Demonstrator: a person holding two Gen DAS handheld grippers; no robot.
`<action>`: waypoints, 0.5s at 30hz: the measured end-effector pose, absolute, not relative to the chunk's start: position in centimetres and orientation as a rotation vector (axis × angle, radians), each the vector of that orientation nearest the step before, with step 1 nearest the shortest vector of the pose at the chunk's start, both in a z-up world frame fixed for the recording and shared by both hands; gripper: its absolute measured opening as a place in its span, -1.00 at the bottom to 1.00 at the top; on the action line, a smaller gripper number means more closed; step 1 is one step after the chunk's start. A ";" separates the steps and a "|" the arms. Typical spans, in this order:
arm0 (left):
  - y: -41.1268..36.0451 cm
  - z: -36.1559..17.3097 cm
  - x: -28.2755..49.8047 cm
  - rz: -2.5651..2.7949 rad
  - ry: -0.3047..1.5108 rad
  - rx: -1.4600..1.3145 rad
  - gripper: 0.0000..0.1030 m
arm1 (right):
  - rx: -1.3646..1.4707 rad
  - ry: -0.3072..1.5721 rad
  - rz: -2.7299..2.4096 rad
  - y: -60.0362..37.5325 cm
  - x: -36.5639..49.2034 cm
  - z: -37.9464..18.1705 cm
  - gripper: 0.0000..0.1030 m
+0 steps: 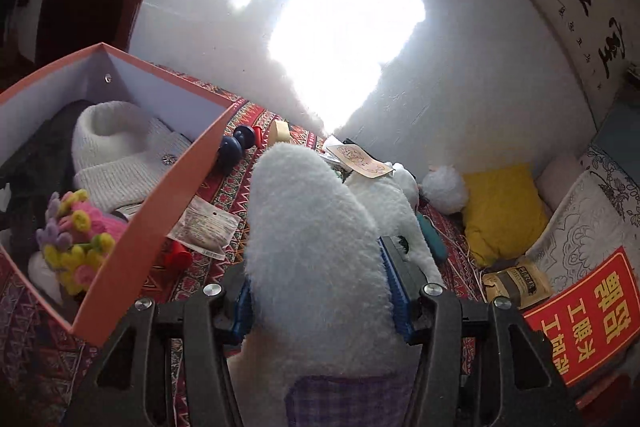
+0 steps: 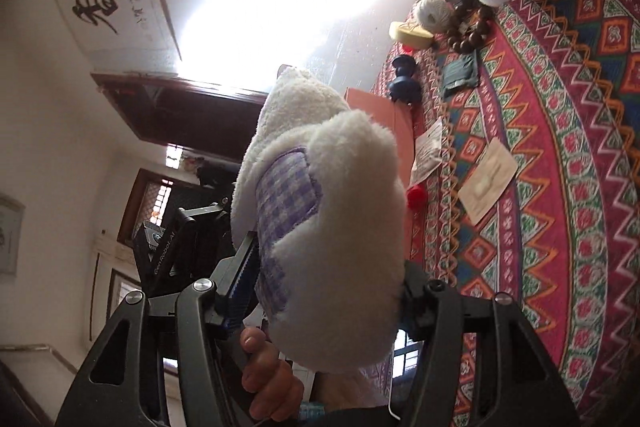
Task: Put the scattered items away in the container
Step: 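Carry the white plush dog into the pink box and open both grippers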
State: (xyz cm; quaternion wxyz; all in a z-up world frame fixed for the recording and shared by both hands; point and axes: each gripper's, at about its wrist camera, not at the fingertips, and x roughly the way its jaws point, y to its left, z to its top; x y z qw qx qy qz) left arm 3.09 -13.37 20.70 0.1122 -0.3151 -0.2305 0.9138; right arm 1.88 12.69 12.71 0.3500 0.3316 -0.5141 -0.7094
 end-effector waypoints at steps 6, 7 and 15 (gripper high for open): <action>-13.0 22.8 5.4 2.765 -0.558 -0.821 0.00 | 0.816 -1.330 -1.773 11.4 2.1 13.0 0.11; -13.3 23.2 5.8 2.778 -0.553 -0.798 0.01 | 0.801 -1.313 -1.781 11.0 2.1 13.5 0.11; -18.7 25.3 6.4 2.891 -0.569 -0.688 0.01 | 0.766 -1.178 -1.831 6.3 0.6 16.9 0.12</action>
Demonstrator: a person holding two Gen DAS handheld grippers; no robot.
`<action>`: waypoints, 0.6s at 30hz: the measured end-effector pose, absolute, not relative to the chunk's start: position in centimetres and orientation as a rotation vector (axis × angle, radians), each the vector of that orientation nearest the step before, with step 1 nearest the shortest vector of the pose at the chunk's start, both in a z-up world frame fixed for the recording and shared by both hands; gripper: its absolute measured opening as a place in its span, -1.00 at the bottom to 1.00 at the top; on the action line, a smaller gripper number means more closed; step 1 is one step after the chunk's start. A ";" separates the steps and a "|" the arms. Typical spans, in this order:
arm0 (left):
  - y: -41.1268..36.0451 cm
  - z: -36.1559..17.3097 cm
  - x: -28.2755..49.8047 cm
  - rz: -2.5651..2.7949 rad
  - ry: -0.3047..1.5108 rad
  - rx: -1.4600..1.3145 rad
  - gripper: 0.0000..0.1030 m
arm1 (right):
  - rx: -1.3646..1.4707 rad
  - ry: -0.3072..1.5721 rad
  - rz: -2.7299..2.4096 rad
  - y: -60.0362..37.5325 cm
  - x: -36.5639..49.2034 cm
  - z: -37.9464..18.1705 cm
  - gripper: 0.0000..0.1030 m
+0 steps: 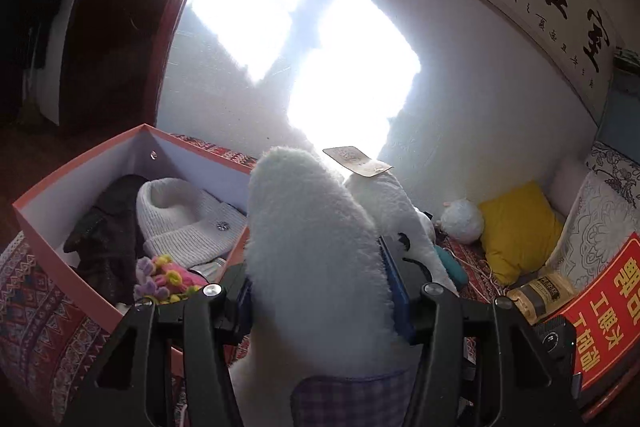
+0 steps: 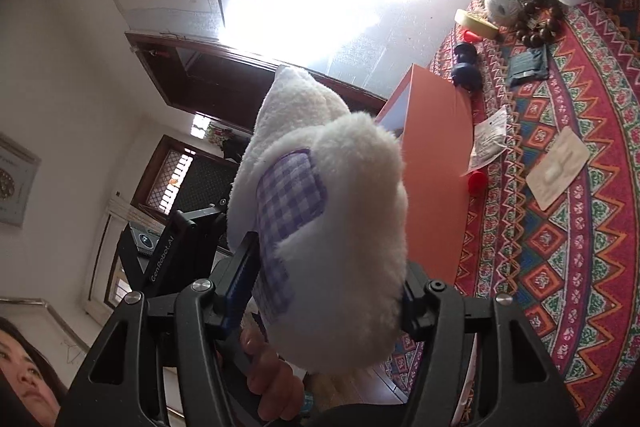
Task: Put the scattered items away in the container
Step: 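Carry the white plush dog into the pink box and open both grippers, then move both grippers to the white bunny with red collar and grasp it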
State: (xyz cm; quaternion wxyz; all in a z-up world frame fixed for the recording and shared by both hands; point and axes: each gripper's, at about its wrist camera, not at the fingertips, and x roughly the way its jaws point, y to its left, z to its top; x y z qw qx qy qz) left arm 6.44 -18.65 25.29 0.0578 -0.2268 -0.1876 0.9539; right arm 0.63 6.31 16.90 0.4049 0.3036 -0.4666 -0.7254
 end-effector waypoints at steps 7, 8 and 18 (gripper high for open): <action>-28.9 29.9 4.6 3.088 -0.598 -0.475 0.58 | 0.724 -0.986 -1.814 -2.9 -5.1 22.7 0.15; -30.5 30.2 4.1 3.173 -0.555 -0.467 0.74 | 0.722 -0.962 -1.836 -4.5 -6.3 23.3 0.25; -45.0 23.5 1.7 3.369 -0.905 -0.928 1.00 | 0.978 -0.641 -2.543 -6.8 -11.3 21.6 0.98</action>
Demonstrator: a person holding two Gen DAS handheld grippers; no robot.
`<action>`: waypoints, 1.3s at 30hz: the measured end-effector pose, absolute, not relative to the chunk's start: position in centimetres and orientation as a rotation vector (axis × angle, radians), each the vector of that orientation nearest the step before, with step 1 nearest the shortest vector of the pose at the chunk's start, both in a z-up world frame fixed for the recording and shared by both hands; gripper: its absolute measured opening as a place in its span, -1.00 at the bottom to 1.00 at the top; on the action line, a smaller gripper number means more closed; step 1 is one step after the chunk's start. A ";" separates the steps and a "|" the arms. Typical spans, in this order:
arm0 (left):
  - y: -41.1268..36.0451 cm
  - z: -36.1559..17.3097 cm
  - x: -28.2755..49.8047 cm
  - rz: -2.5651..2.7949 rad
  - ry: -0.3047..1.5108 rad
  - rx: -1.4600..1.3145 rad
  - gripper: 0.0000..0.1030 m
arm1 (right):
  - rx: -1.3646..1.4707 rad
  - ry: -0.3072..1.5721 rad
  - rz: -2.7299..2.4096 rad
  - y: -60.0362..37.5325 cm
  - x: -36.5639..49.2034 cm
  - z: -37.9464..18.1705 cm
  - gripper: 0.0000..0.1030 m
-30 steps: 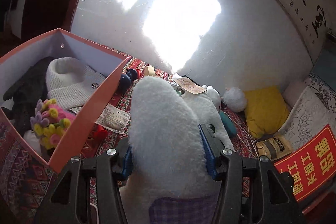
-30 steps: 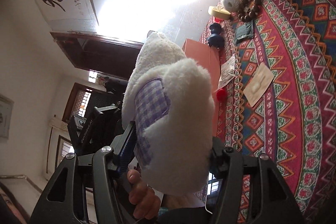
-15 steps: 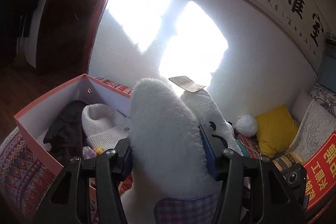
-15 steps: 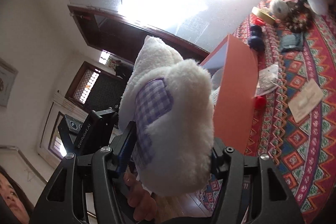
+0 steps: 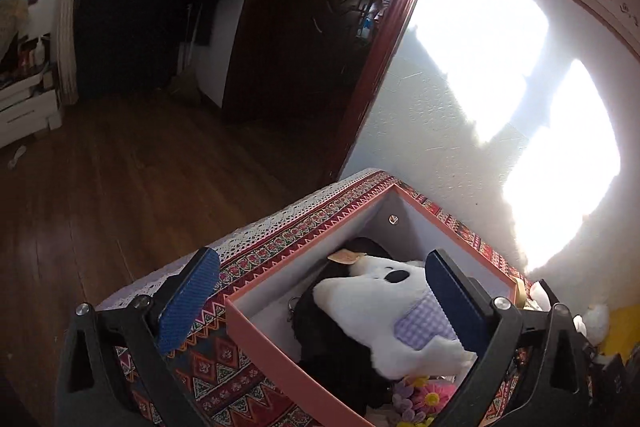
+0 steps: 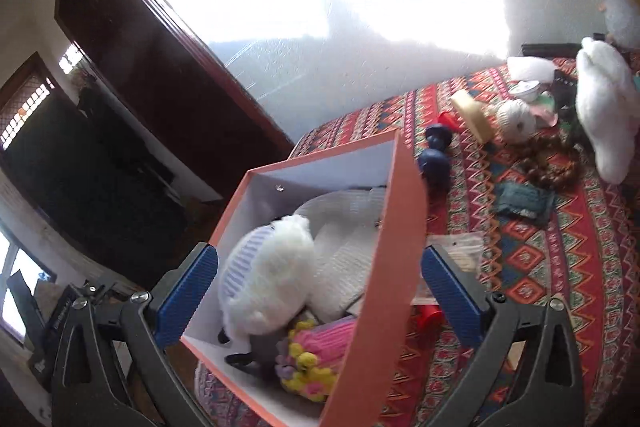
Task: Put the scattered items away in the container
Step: 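Move both grippers to the white bunny with red collar and grasp it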
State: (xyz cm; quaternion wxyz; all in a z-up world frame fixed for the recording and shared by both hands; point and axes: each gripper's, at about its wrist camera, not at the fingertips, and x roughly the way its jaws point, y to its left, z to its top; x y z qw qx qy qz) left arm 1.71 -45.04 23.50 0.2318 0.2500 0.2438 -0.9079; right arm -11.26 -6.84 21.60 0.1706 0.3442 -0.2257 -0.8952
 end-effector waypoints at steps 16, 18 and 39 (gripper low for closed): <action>-23.6 22.3 -2.6 -2.872 0.429 0.876 1.00 | 0.992 -0.755 -2.941 15.0 -5.8 16.9 0.99; -19.5 21.5 -3.7 -2.941 0.415 0.956 1.00 | 0.967 -0.882 -2.910 17.8 -5.8 15.8 0.99; 8.0 13.3 -26.2 -3.152 0.196 1.396 0.63 | 0.818 -1.523 -2.650 31.1 -9.4 11.3 0.99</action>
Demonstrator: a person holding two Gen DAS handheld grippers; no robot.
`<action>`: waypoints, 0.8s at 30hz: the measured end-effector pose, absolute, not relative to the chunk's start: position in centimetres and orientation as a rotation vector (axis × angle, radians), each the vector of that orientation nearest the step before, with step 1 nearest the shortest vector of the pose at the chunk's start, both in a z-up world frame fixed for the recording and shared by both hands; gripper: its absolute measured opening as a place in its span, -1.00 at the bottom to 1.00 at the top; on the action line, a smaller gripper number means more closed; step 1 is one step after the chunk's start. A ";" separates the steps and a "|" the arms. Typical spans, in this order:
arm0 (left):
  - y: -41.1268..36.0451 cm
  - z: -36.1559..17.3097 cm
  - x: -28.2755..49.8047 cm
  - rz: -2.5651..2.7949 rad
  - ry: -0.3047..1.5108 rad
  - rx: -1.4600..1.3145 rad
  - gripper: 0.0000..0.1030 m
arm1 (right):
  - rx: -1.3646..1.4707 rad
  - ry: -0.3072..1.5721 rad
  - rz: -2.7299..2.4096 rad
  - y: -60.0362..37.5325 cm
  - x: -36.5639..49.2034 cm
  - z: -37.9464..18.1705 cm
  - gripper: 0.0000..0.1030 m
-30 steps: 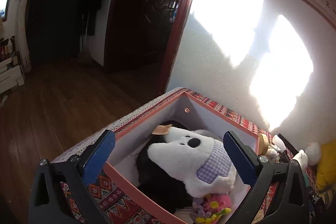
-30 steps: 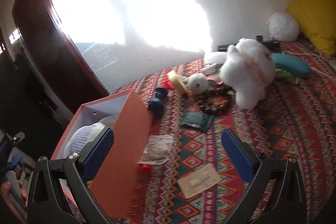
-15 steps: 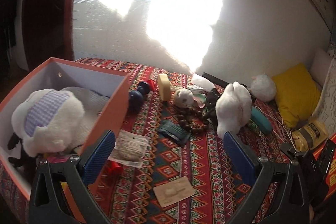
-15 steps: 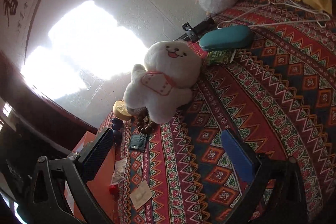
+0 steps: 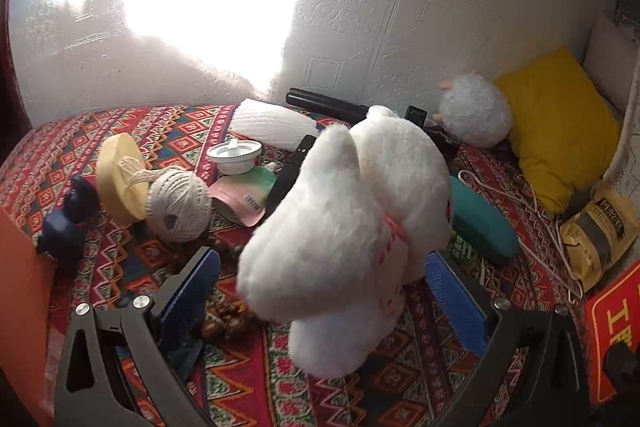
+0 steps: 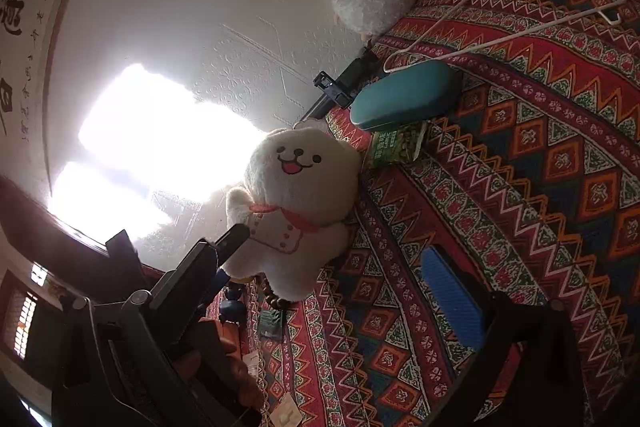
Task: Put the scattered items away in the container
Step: 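Move both grippers to the white bunny with red collar and grasp it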
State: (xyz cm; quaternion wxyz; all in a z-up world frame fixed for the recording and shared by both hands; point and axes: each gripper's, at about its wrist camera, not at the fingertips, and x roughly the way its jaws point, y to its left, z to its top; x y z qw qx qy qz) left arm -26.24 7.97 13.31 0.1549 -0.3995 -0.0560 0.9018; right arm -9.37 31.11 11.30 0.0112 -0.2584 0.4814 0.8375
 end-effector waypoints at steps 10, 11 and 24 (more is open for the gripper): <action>3.5 10.5 -22.0 2.390 -0.572 -1.339 0.00 | -0.780 1.850 2.525 32.8 -9.4 9.1 0.99; 2.6 9.9 -20.8 2.349 -0.634 -1.361 0.00 | -0.823 1.946 2.489 32.7 -9.8 8.0 0.99; -6.6 6.9 -7.0 2.113 -1.015 -1.462 -0.41 | -1.137 2.109 2.412 26.8 -11.4 4.4 0.99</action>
